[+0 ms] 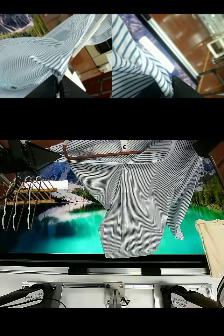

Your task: Fold the shirts.

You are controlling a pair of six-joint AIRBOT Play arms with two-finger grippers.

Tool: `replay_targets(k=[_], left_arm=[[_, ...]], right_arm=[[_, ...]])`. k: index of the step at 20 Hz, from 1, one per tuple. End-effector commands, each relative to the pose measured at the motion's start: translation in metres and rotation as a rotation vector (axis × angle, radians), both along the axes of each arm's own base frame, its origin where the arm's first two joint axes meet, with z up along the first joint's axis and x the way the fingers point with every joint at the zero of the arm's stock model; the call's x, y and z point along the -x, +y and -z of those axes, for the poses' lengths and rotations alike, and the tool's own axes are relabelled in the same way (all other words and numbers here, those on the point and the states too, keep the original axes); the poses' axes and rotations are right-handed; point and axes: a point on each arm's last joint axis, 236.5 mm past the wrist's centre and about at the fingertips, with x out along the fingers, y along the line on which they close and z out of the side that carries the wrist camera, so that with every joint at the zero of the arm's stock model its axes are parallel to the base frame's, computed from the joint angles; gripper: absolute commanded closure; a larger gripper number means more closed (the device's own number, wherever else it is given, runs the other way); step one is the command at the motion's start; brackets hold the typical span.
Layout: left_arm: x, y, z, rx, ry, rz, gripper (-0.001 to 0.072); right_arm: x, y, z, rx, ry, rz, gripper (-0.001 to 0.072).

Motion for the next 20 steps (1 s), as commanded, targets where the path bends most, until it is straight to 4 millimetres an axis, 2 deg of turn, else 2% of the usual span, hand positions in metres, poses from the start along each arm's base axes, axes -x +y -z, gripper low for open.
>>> replay_targets(k=[1,4,6,9,10,15,20], left_arm=[[0.004,-0.016,0.002,0.029,0.066,0.029,0.0654],[-0.009,-0.023,-0.012,0.104,0.086,-0.033,0.0654],[-0.027,-0.02,-0.034,0.209,0.069,-0.112,0.0654],[-0.061,-0.006,-0.073,0.403,0.042,-0.28,0.0654],[-0.069,-0.003,-0.078,0.437,0.038,-0.32,0.0654],[-0.083,0.009,-0.084,0.471,0.02,-0.407,0.0654],[-0.101,0.029,-0.07,0.431,-0.002,-0.456,0.0654]], right_arm=[[-0.014,-0.005,-0.019,0.061,-0.107,0.004,0.0628],[-0.022,-0.008,-0.027,0.106,-0.155,0.003,0.0628],[-0.025,-0.003,-0.026,0.143,-0.16,-0.011,0.0628],[-0.027,0.024,-0.027,0.195,-0.182,-0.073,0.0629],[-0.028,0.033,-0.026,0.214,-0.187,-0.092,0.0628],[-0.023,0.063,-0.021,0.271,-0.174,-0.135,0.0628],[-0.002,0.12,0.001,0.288,-0.094,-0.258,0.0628]])
